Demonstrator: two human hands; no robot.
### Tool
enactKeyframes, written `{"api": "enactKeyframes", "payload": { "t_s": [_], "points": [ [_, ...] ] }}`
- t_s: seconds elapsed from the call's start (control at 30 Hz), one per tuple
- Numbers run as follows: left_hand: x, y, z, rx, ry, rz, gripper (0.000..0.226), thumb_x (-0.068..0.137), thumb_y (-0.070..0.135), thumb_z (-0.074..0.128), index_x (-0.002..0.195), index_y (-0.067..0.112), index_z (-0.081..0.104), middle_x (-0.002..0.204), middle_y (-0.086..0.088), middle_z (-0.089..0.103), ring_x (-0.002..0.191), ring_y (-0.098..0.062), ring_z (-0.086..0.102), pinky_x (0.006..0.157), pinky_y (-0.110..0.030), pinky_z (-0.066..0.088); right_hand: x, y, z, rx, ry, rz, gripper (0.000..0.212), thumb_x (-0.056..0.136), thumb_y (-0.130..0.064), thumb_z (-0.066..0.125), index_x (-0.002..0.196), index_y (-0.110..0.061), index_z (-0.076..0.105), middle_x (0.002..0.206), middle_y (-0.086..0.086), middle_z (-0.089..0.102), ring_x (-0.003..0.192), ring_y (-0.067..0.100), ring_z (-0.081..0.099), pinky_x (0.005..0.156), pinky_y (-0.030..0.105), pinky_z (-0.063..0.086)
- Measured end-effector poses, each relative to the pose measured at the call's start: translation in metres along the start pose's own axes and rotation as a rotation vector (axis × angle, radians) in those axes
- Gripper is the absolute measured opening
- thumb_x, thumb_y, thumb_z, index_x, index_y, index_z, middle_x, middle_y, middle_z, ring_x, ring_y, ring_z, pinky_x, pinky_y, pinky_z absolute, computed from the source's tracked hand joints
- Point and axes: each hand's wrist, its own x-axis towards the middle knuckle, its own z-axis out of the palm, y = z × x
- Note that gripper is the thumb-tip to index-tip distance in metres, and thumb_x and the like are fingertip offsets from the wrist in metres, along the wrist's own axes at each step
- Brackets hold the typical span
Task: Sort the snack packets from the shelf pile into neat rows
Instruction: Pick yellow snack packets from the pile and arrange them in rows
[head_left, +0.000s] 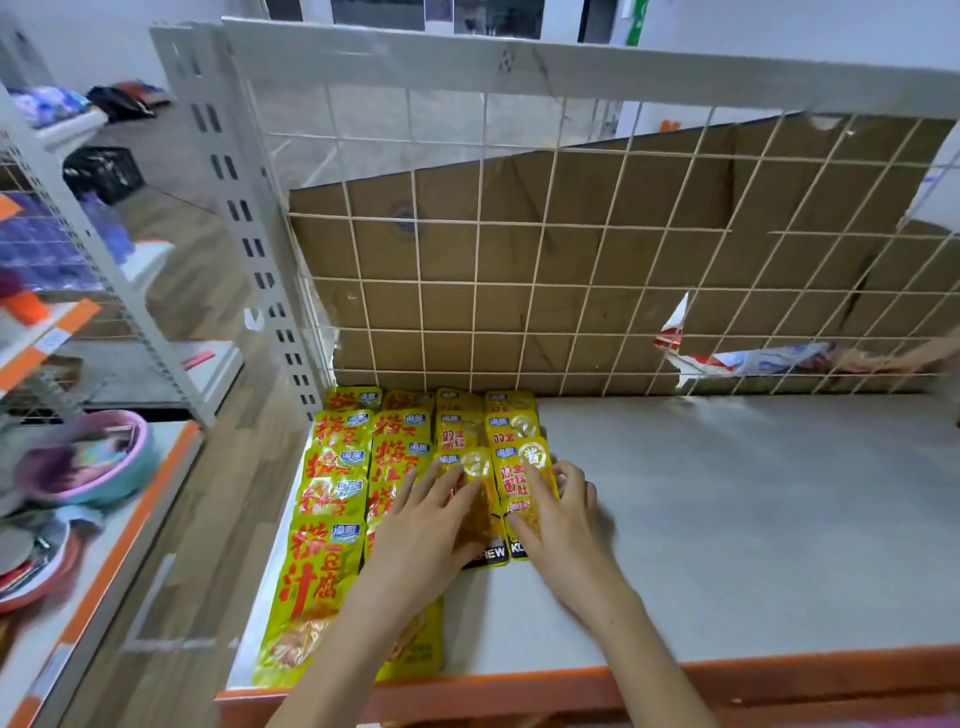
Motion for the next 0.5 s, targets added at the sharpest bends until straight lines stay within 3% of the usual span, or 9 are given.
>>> {"api": "enactKeyframes", "payload": {
  "t_s": [0.1,0.17,0.27,0.37,0.43,0.5],
  "points": [
    [-0.003,-0.003,0.005,0.033,0.048,0.028,0.061,0.060,0.055,0.065,0.113,0.025,0.068,0.119,0.001,0.066,0.113,-0.026,0.061,0.091,-0.043,0.046,0.000,-0.005,0.000,-0.078,0.052,0.008,0.061,0.078,-0.044,0.070,0.132,-0.021,0.052,0.122,0.013,0.050,0.100,0.032,0.055,0.074,0.043,0.054],
    [-0.004,-0.005,0.006,0.044,0.058,0.036,0.068,0.053,0.056,0.079,0.113,0.026,0.068,0.120,0.003,0.065,0.114,-0.025,0.061,0.092,-0.041,0.046,-0.001,-0.006,0.001,-0.102,0.068,0.001,0.061,0.077,-0.045,0.070,0.130,-0.021,0.053,0.119,0.012,0.054,0.095,0.031,0.059,0.068,0.042,0.055],
    [-0.002,-0.012,0.005,0.065,0.051,0.062,0.073,0.048,0.057,0.084,0.113,0.029,0.068,0.121,0.006,0.065,0.114,-0.024,0.060,0.090,-0.045,0.047,-0.004,-0.005,0.001,-0.092,0.070,-0.008,0.057,0.087,-0.052,0.042,0.137,-0.023,0.044,0.125,0.011,0.048,0.104,0.031,0.054,0.077,0.045,0.052],
    [-0.001,-0.019,0.006,0.052,0.037,0.087,0.071,0.052,0.052,0.086,0.116,0.029,0.065,0.122,0.006,0.064,0.117,-0.026,0.058,0.095,-0.047,0.036,-0.005,-0.005,-0.004,-0.054,-0.027,-0.002,0.063,0.092,-0.058,0.024,0.147,-0.028,0.027,0.139,0.007,0.032,0.123,0.028,0.038,0.096,0.043,0.040],
    [-0.001,-0.018,0.006,0.051,0.029,0.088,0.072,0.049,0.048,0.088,0.114,0.028,0.066,0.121,0.005,0.065,0.115,-0.024,0.059,0.096,-0.045,0.034,-0.006,-0.004,-0.006,-0.042,-0.034,-0.005,0.070,0.086,-0.064,0.011,0.148,-0.033,0.020,0.140,0.003,0.025,0.128,0.024,0.031,0.100,0.039,0.035],
    [-0.002,-0.011,0.003,0.020,0.045,0.055,0.069,0.048,0.046,0.088,0.111,0.026,0.067,0.119,0.003,0.066,0.112,-0.023,0.062,0.096,-0.043,0.038,-0.007,-0.005,-0.007,0.019,0.004,-0.004,0.075,0.080,-0.065,0.005,0.146,-0.035,0.024,0.138,0.001,0.027,0.126,0.020,0.028,0.101,0.036,0.034]
  ]
}}
